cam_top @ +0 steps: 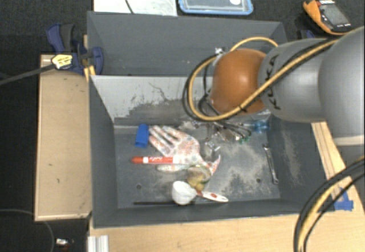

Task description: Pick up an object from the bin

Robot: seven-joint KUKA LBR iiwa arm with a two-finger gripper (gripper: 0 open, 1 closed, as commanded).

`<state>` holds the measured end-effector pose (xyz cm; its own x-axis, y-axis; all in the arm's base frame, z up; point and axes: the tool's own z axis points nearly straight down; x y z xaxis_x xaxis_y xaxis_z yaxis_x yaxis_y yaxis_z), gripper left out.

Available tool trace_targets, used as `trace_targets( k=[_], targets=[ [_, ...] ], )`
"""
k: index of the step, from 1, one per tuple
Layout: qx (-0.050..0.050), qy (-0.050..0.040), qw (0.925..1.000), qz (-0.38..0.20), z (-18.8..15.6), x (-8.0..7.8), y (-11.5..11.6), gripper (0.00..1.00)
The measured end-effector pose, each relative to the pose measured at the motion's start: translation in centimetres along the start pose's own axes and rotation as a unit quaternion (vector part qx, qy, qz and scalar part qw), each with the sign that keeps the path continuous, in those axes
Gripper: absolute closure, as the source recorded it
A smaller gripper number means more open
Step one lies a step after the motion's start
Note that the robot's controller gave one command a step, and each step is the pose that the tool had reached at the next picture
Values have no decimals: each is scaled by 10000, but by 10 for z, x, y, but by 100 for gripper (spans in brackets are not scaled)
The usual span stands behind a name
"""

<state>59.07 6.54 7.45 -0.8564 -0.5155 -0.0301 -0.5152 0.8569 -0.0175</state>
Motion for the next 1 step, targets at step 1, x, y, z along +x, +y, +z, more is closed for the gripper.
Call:
trace_targets(
  k=[1],
  targets=[
    [11,-10,9998,211,-10,-12,30,0]
  ],
)
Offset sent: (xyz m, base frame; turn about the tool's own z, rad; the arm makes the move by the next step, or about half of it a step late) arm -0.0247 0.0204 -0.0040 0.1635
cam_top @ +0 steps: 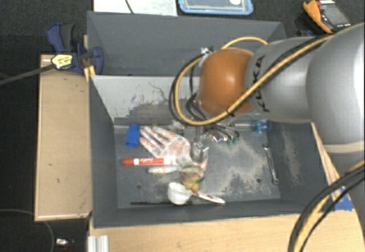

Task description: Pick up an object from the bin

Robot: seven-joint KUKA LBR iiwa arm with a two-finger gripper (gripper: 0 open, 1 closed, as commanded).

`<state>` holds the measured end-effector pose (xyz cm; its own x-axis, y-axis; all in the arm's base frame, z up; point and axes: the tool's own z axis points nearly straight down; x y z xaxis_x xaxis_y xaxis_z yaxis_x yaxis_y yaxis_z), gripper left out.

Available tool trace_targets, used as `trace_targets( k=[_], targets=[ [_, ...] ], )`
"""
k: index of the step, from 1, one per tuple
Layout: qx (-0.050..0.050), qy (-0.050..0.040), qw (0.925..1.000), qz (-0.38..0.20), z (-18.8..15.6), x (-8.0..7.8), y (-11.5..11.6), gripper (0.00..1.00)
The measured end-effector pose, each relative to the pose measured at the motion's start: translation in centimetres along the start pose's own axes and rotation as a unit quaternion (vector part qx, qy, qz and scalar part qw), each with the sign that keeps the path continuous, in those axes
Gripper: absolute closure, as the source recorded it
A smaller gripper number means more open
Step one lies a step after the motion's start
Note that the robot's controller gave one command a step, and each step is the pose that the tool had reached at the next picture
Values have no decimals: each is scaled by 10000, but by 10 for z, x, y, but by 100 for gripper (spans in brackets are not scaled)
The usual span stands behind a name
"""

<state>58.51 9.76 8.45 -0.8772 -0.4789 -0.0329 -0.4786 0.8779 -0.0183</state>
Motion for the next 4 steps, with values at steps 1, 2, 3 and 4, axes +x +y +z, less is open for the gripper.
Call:
trace_targets(
  k=[1,2,3,4],
  targets=[
    [-2,-4,9993,384,7,11,6,0],
    [-6,18,9987,508,-56,10,11,0],
    [5,-33,9974,726,-45,-3,31,0],
    [9,-35,9979,643,7,-5,31,100]
  ],
)
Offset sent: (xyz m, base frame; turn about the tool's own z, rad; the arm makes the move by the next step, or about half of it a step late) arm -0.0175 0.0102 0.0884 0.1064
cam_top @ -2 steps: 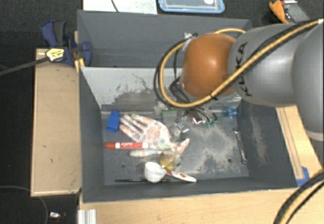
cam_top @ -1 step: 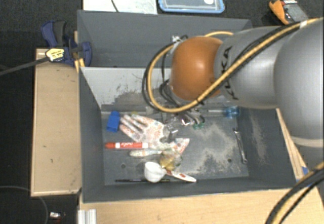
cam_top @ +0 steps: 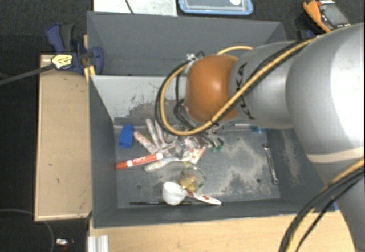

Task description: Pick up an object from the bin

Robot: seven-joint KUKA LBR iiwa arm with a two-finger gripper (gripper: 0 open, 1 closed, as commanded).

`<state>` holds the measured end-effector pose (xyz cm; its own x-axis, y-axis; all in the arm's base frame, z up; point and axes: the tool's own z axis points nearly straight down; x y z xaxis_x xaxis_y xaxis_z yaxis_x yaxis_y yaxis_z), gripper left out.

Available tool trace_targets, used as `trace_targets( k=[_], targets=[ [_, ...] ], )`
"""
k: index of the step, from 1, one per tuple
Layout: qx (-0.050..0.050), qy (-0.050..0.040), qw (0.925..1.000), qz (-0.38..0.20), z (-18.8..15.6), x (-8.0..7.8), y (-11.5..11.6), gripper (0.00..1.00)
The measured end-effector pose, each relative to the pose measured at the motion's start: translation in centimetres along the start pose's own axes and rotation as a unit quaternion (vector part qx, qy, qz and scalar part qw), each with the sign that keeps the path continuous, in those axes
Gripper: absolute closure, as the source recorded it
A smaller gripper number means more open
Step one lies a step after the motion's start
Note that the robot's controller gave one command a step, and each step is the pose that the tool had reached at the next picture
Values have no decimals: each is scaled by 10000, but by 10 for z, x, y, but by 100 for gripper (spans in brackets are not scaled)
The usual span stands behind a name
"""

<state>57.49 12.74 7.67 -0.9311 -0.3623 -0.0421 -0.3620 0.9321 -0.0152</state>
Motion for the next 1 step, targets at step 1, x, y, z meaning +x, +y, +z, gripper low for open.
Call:
trace_targets(
  k=[1],
  targets=[
    [0,0,10000,-2,0,0,0,100]
  ],
)
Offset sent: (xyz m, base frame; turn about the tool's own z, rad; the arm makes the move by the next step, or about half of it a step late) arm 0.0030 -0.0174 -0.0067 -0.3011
